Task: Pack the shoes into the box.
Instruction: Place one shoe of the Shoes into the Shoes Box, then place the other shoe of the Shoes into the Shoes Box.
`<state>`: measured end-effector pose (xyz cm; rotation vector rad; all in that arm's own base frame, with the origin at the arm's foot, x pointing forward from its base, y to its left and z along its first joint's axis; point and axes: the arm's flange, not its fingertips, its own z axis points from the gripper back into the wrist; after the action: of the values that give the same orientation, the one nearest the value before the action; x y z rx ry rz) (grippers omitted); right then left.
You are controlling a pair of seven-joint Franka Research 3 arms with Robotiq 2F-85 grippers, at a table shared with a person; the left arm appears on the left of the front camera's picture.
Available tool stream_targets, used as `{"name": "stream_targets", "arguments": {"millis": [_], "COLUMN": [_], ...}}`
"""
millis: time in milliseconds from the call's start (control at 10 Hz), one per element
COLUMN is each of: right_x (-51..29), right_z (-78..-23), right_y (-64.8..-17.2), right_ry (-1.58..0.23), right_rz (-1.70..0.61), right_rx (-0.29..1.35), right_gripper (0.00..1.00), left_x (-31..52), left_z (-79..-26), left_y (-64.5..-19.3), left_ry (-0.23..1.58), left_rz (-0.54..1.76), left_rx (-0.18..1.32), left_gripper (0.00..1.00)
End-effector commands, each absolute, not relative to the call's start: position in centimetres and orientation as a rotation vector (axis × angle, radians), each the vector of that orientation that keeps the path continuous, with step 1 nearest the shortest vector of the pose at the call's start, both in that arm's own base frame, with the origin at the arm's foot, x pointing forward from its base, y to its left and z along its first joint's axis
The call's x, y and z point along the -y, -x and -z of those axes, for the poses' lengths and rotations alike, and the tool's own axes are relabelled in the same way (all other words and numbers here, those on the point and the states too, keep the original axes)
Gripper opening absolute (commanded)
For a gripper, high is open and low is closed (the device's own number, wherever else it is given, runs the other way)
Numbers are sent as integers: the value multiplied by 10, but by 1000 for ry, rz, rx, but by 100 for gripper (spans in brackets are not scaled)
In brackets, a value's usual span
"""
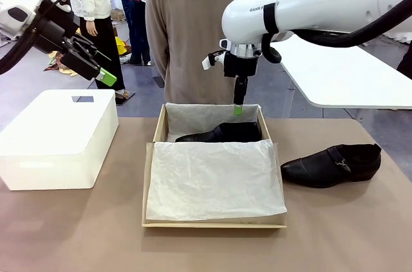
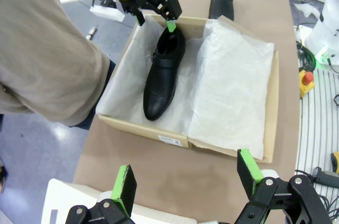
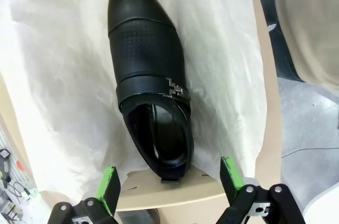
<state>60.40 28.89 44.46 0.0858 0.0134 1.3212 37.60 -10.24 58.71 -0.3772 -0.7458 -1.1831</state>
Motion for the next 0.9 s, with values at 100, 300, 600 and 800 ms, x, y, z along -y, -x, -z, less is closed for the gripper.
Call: {"name": "stream_targets", "arguments": {"millis": [100,300,600,800], "right_x": [-275,-287,-286,-260], "right_z": [-450,-448,-447,-472], "right_y": [-584,-601,-597,-582], "right_ry": [-95,-83,-80,-46], "right_rz": [-1338,-1328,-1328,-1359], "right_rx": [19,-13,-19,27], "right_gripper": [100,100,100,100], "left_x": [101,101,101,101], "left_z": [-588,-588,-588,-588], "left_y": [-376,-376,-376,-376], "left_ry": [390,390,390,390], "left_rz": [1196,1196,1196,1196], "left_rx": [757,757,757,757], "left_gripper": [100,100,100,100]}}
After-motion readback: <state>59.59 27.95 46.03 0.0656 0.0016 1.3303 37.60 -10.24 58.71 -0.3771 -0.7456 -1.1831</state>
